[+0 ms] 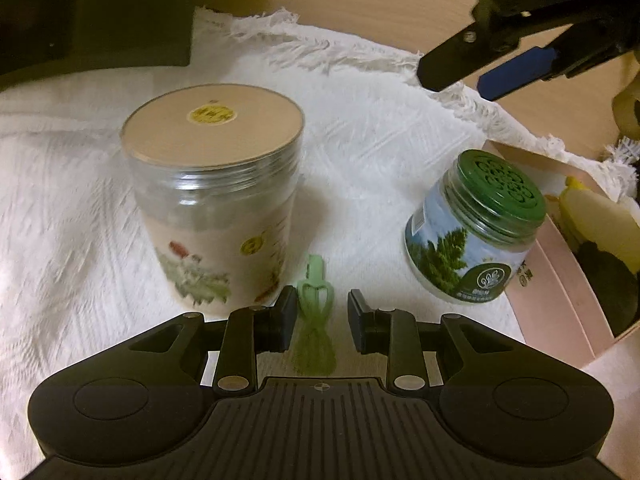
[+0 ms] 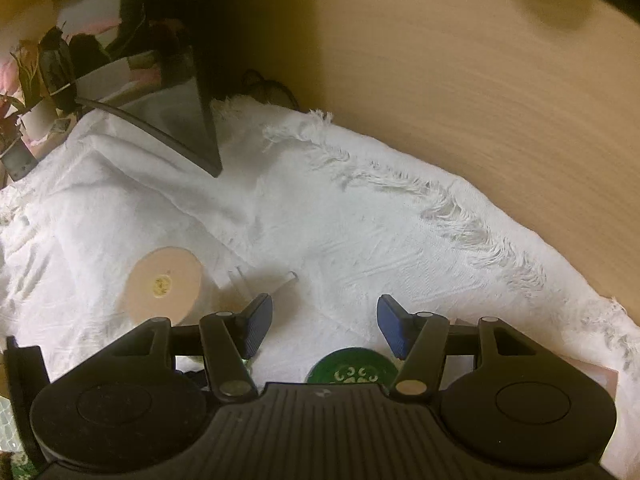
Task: Organize soft objects
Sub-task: 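Grasp the green clip with the left tool while the right tool reaches the clear hook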
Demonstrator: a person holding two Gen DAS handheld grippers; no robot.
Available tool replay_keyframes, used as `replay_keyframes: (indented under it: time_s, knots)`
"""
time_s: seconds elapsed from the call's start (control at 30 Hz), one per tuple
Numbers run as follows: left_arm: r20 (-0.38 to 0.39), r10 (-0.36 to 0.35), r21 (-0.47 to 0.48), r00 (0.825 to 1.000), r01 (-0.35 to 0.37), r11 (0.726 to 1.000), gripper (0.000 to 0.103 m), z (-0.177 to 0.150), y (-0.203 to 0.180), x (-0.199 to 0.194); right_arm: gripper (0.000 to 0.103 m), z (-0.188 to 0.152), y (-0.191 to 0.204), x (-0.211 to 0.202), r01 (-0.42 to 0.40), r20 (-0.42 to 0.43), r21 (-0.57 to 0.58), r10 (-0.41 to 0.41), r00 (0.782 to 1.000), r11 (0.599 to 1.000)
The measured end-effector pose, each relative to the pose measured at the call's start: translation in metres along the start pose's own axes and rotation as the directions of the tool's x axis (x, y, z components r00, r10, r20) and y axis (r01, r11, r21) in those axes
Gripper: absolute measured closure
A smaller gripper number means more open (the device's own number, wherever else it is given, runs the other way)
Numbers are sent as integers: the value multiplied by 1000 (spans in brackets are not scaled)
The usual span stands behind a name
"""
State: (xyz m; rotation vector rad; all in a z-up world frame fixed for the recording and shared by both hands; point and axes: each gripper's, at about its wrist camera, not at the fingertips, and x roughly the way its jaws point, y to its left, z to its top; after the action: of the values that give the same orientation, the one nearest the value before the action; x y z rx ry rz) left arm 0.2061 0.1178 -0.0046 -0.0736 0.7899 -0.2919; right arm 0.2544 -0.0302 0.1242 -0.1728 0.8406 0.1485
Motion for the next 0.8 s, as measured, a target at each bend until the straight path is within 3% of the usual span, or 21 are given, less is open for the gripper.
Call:
replay_keyframes:
  time_s: [0.17,0.23,0.63,0.8]
  knots:
    - [-5,27,46,1000,-27,999,73,0,-8,1,45,5,-7,9,4,7,12,-4,1000,1000]
    - [-12,47,54,999,-46,997,80,2,-7,3,45,7,-7,16,7,-5,13,-7,1000,1000]
    - [-46,-44,-19,998,43,999,81,-12,3,-25,45,14,-11,43,17,-111,111,-4,994,994]
    - [5,-59,-59,998,59,996,81,-16,16,-57,45,29,-20,54,-56,-166,288,107,980,956]
